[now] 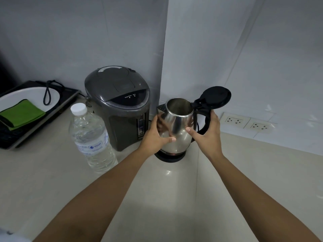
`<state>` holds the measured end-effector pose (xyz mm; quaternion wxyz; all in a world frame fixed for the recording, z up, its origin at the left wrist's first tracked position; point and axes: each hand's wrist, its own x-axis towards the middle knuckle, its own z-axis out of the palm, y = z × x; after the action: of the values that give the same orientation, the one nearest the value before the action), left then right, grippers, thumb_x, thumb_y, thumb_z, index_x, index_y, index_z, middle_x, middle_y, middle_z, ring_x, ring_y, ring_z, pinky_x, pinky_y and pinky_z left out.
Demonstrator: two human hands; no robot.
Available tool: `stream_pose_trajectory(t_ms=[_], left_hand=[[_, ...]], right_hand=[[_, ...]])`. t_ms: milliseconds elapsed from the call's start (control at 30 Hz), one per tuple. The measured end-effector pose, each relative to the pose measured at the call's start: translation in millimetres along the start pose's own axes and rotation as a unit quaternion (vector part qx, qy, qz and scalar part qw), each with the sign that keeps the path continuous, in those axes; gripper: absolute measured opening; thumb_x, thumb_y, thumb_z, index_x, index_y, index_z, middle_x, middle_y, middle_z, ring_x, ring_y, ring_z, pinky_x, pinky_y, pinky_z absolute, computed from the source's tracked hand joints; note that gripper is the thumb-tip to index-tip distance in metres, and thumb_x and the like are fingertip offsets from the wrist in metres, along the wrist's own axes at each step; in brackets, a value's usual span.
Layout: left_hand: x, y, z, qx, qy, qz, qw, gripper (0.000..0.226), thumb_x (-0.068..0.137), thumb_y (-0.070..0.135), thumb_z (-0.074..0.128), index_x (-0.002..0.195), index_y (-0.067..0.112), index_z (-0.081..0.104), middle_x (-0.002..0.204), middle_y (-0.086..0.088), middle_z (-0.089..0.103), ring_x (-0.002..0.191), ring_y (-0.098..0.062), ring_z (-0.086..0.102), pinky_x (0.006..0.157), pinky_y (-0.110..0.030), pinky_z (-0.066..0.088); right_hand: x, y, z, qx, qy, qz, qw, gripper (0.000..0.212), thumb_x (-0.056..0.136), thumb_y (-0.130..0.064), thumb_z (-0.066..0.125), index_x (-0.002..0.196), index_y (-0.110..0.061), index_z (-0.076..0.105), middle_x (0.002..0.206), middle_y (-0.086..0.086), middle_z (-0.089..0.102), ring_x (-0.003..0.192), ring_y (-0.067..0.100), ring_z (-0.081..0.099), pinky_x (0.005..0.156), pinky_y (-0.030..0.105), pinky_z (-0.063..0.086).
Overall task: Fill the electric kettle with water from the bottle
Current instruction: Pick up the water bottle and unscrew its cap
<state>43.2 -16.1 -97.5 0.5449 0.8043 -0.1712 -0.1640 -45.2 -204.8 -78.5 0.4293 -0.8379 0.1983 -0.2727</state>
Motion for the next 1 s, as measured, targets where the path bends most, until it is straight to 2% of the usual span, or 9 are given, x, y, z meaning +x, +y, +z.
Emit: stream_pose_trajectory(t_ms=[333,500,667,800,1000], left_hand=[[-47.0,6.5,-4.2,-0.010,-0.007,0.033,0.999,0.116,0.067,0.035,0.090,0.154,0.042,0.013,0.143,0.008,0.052,0.132,-0.015,0.050,0.110,-0.044,0.043],[-76.1,-6.0,-6.0,-0.004,-0.019,0.032,0.999,0.118,0.066,0.037,0.090,0.154,0.041,0.010,0.144,0.009,0.050,0.130,-0.012,0.050,0.110,-0.041,0.044],[-104.9,-20.9,-13.8,-0.008,-0.026,0.029,0.999,0.113,0.066,0.035,0.090,0.152,0.043,0.017,0.141,0.011,0.052,0.125,-0.007,0.053,0.108,-0.037,0.046],[-125.0,-36.8,-24.3,0.005,-0.033,0.020,0.999,0.120,0.059,0.046,0.088,0.154,0.040,0.015,0.140,0.010,0.053,0.127,-0.009,0.052,0.108,-0.038,0.046],[-150.2,-55.8,-36.9,-0.005,-0.052,0.008,0.999,0.117,0.065,0.035,0.090,0.155,0.037,0.015,0.135,0.008,0.055,0.125,-0.008,0.055,0.107,-0.031,0.046]], right_hand=[[-44.3,-19.0,-21.4,-0.010,0.023,-0.015,1.000,0.108,0.067,-0.062,0.078,0.153,-0.039,0.017,0.159,-0.005,0.024,0.148,0.016,0.021,0.116,0.052,0.031],[-79.4,-18.6,-21.9,-0.020,0.026,-0.007,0.999,0.108,0.067,-0.061,0.079,0.153,-0.036,0.019,0.158,-0.006,0.027,0.146,0.016,0.025,0.114,0.052,0.033],[-114.1,-22.1,-14.8,-0.022,0.025,0.012,0.999,0.109,0.068,-0.058,0.080,0.154,-0.034,0.017,0.159,-0.005,0.024,0.147,0.017,0.022,0.116,0.050,0.031],[-142.6,-26.9,-4.9,-0.023,0.026,0.023,0.999,0.110,0.067,-0.060,0.079,0.154,-0.032,0.017,0.160,-0.006,0.021,0.148,0.018,0.021,0.116,0.051,0.031],[-178.0,-30.2,8.9,-0.028,0.023,0.050,0.998,0.111,0.066,-0.064,0.078,0.154,-0.031,0.019,0.159,-0.005,0.023,0.147,0.018,0.022,0.115,0.052,0.032]])
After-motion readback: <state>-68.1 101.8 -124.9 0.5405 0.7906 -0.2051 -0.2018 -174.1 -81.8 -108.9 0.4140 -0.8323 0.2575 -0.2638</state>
